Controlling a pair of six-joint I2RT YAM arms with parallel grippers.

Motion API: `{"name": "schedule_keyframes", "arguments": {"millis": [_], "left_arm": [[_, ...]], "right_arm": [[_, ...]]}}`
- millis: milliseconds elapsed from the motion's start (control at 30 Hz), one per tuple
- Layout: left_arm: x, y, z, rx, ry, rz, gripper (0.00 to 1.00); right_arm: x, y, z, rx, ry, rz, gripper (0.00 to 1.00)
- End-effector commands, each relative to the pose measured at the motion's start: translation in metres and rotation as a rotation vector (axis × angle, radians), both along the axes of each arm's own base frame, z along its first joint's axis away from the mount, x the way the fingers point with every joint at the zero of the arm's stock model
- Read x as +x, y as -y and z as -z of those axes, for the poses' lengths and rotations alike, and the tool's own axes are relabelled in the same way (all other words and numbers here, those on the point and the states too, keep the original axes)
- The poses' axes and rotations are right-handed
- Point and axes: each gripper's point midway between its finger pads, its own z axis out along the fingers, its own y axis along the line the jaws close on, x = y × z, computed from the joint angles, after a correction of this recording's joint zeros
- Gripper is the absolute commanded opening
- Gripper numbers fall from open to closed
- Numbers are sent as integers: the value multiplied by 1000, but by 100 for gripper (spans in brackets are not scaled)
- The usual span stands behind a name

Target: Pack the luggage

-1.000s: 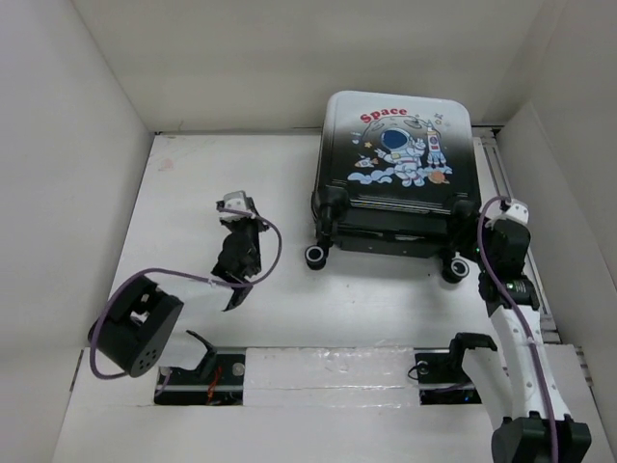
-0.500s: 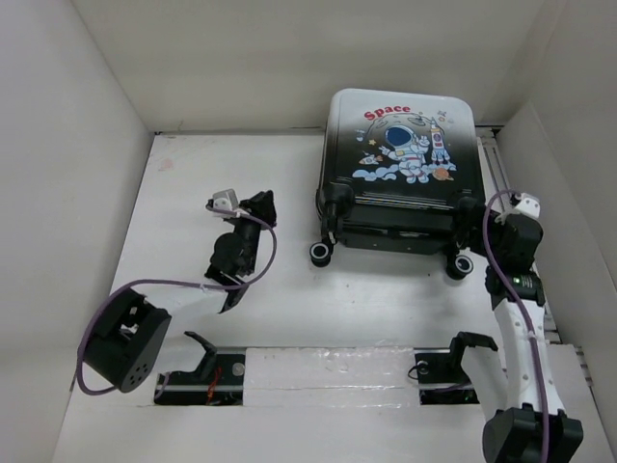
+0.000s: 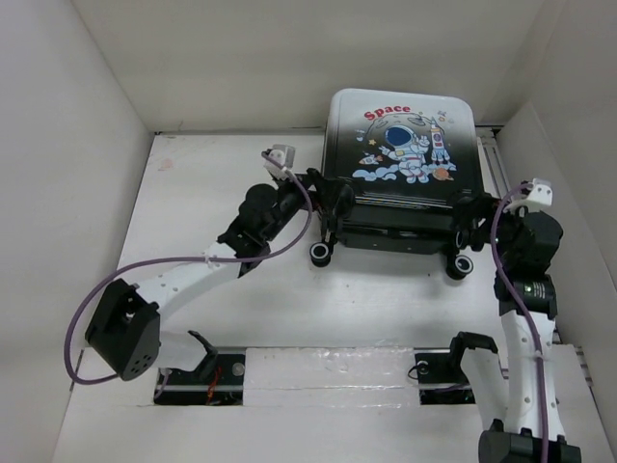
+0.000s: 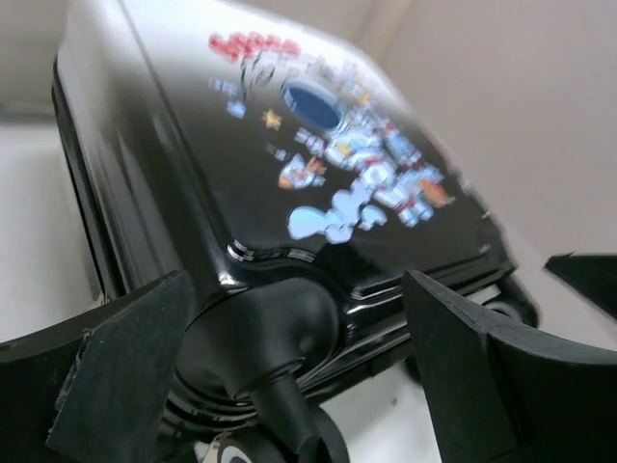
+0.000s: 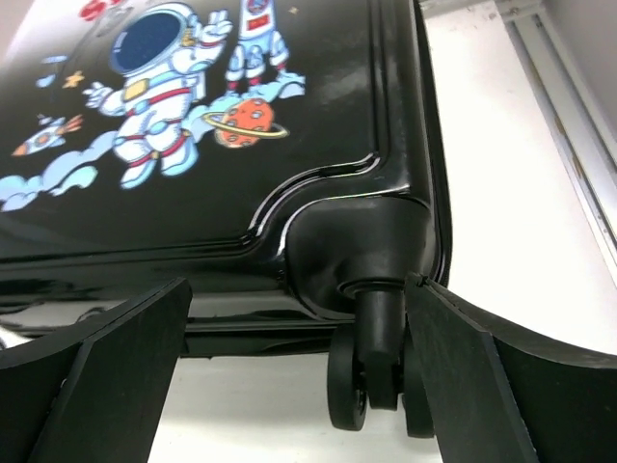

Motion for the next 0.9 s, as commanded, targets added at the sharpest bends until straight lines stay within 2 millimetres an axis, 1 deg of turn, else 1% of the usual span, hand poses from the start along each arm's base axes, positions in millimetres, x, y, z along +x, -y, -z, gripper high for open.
{"name": "schedule_keyframes", "arguments": {"millis": [0, 33, 67, 100, 133, 167, 200, 233, 267, 300, 333, 367, 400, 433, 467, 500, 567, 600, 633, 667, 700, 733, 767, 800, 833, 867], "left_arm": [[0, 9, 47, 200, -149, 11, 85], [-4, 12, 47, 221, -143, 13, 83], [-13, 23, 52, 266, -140, 33, 82], [-17, 28, 58, 295, -147, 36, 82], [-20, 34, 57, 311, -142, 36, 82], [-24, 42, 66, 341, -151, 49, 82], [-22, 41, 74, 366, -173, 41, 82], [-21, 42, 76, 375, -181, 42, 81], [-17, 42, 72, 373, -177, 20, 81], [-15, 41, 82, 395, -195, 11, 79], [-14, 42, 84, 406, -205, 12, 77], [-14, 41, 82, 415, -201, 13, 73], [-13, 43, 86, 427, -211, 14, 71], [-14, 41, 90, 434, -217, 14, 68], [-14, 41, 90, 434, -217, 15, 68], [-16, 42, 95, 440, -224, 24, 62], [-18, 40, 107, 464, -245, 26, 61], [-20, 39, 113, 472, -254, 36, 61], [-20, 40, 117, 471, -265, 35, 61], [-21, 41, 117, 470, -266, 45, 61], [-22, 43, 123, 479, -276, 55, 59], [-23, 44, 123, 477, -277, 65, 59], [-24, 46, 128, 485, -286, 78, 57], [-24, 46, 135, 492, -293, 79, 51], [-27, 47, 139, 490, -295, 94, 47], [-27, 50, 136, 471, -292, 101, 40]], "right_arm": [[4, 14, 1, -20, 2, 74, 98], [5, 20, 3, 0, 4, 117, 100], [7, 23, 4, -5, 16, 135, 100], [10, 30, 2, -6, 43, 174, 100], [14, 33, 1, 1, 51, 187, 100], [22, 36, 10, 2, 18, 196, 100], [27, 38, 3, 10, 21, 207, 100], [33, 39, 3, 11, 8, 207, 100], [43, 38, 11, 19, -30, 188, 100], [49, 41, 5, 19, -18, 188, 100], [54, 41, -5, 29, 6, 190, 100], [58, 47, -9, 28, 14, 203, 100], [64, 49, -8, 41, 6, 200, 100], [72, 55, -18, 53, 33, 197, 99], [73, 57, -30, 50, 63, 193, 99], [81, 62, -26, 66, 44, 206, 94], [94, 69, -44, 72, 84, 210, 79], [107, 75, -30, 82, 38, 212, 77], [116, 76, -26, 88, 21, 201, 81], [123, 82, -22, 93, 7, 206, 84], [130, 82, -23, 108, 3, 198, 87], [140, 87, 2, 138, -58, 194, 90], [149, 82, 5, 149, -59, 147, 90], [157, 69, 5, 184, -61, 49, 90], [163, 63, 14, 204, -84, 1, 90], [173, 57, 39, 241, -145, -51, 90]]}}
